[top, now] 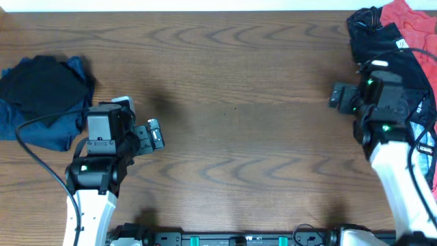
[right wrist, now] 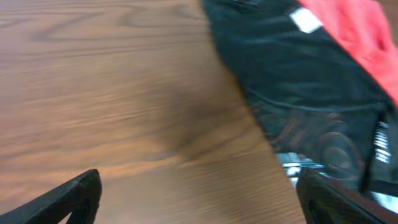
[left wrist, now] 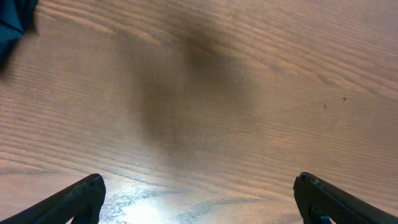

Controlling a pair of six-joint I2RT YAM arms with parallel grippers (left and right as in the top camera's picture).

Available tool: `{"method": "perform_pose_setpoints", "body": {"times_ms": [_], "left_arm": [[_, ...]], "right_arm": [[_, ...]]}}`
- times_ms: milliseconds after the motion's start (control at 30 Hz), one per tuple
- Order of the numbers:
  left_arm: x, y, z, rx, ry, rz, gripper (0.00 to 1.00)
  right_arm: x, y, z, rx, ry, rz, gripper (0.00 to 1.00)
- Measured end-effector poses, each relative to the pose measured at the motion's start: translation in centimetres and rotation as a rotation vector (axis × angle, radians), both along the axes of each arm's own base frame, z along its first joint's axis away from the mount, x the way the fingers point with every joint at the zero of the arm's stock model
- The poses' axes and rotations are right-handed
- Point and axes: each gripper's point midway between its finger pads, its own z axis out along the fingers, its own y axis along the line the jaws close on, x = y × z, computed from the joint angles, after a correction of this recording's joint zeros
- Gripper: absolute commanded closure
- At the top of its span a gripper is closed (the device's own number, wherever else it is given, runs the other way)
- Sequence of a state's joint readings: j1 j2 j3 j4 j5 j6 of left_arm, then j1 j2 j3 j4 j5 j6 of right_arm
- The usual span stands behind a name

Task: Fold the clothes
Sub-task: 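Move the right gripper to the clothes pile at the right edge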

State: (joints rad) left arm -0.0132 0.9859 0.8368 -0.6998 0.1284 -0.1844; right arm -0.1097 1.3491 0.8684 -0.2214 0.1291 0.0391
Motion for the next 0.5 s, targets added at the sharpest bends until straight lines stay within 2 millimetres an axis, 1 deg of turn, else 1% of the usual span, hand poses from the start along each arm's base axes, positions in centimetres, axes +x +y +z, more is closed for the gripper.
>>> {"method": "perform_pose_setpoints", "body": {"times_ms": [67,133,233,300,400,500], "left_arm": [[0.0,0.0,-0.1,0.0,0.002,0.0,0.02],[0.1,0.0,0.0,0.0,-0.002,0.0,0.02],[0.2,0.0,0.0,0.0,-0.006,0.0,0.02],[0.2,0.0,0.1,0.0,-0.006,0.0,0.02],[0.2,0.0,0.0,0.0,-0.006,0.0,0.02],[0.2,0.0,0.1,0.0,-0.006,0.0,0.02]], "right_arm": [[0.6,-2.2,-1.1,-0.02,0.035,-0.048,0.12],[1.3,-4.4,-2.0,-0.042,0.062,-0.1,0.12],[2.9,-8.0,-3.2,-0.081,0.074,-0.181,0.14],[3.6,-9.7,-3.9,-0.098,0.072,-0.216,0.19],[3.9,-11.5,-5.4,-0.107,0.078,-0.26,0.21],[4.0,-12.9,-6.7,-0.11,0.083,-0.29,0.21]]}}
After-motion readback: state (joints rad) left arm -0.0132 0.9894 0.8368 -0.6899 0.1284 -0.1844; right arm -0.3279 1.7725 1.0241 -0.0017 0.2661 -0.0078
